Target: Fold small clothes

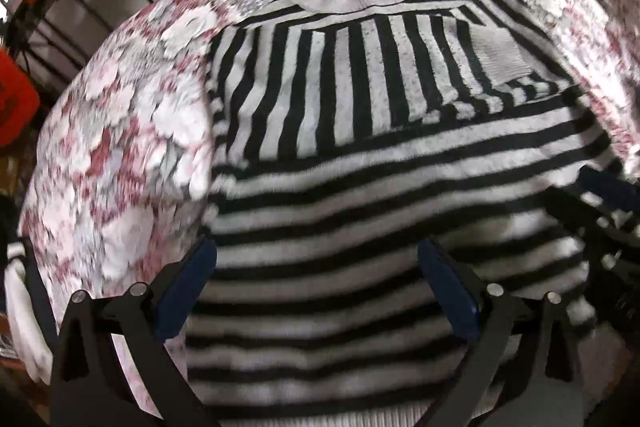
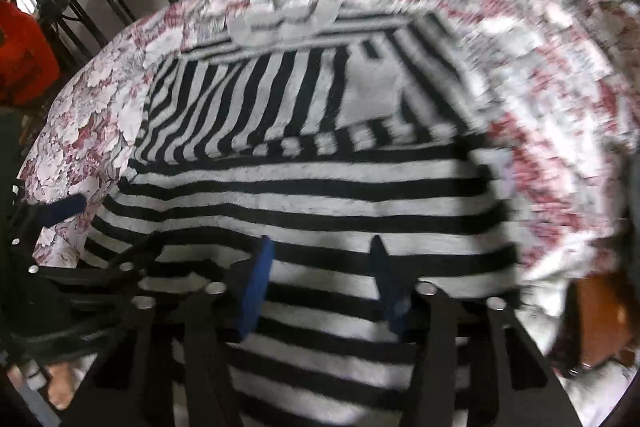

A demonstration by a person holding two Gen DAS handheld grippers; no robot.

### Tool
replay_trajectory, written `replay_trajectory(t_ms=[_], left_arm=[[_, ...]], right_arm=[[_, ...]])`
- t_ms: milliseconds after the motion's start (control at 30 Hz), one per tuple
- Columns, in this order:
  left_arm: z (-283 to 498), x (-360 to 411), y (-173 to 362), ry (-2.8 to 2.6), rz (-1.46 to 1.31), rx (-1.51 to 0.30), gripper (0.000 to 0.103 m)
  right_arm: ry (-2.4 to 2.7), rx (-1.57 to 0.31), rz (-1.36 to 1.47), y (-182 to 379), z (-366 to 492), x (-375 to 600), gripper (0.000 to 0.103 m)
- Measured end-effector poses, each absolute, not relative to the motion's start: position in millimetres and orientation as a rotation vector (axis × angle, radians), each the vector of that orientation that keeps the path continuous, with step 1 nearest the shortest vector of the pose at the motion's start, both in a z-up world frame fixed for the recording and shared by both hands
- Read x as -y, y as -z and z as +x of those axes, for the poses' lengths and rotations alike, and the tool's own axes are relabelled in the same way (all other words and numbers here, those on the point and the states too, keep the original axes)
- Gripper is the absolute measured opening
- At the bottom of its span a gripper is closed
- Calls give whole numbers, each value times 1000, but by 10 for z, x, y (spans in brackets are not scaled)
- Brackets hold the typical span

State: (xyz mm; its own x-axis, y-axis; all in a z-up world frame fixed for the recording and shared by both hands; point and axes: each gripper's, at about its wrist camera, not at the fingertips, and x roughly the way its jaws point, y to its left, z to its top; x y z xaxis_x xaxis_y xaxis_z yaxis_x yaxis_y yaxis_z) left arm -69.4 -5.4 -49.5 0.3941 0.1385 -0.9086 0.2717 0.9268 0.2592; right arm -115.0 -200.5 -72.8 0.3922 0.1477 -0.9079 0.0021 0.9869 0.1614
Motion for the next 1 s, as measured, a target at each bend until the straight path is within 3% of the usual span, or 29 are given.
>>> replay_trajectory(t_ms=[267, 367, 433, 467, 567, 700, 767, 1000], left_arm=[[-345, -65, 1115, 51, 392, -1349, 99], [-379, -150, 1135, 80, 374, -1367, 99], [-428, -214, 1136, 91, 380, -1379, 99], [-457, -253, 1137, 98, 383, -1386, 99], [-532, -386, 1101, 121, 370, -1410, 99], [-587, -568, 942, 101, 332, -1426, 99], [-597, -573, 777, 118, 303, -1395, 98], [-101, -410, 374, 190, 219, -1266, 98]], right_arm=[[-120, -1346, 170, 1138, -972, 1924, 36], [-129, -1369, 233, 1128, -1047, 2113, 26], [-119, -1384, 281, 1148, -1143, 2289, 4], [-108, -1388, 323, 1159, -1208, 2430, 0], [-118, -1382, 491, 1172, -1333, 2742, 0], [-58, -1340, 466, 981, -1434, 2762, 0], [-36, -1285, 464, 840, -1406, 2729, 8], [-196, -1202, 453, 558, -671, 2290, 9]])
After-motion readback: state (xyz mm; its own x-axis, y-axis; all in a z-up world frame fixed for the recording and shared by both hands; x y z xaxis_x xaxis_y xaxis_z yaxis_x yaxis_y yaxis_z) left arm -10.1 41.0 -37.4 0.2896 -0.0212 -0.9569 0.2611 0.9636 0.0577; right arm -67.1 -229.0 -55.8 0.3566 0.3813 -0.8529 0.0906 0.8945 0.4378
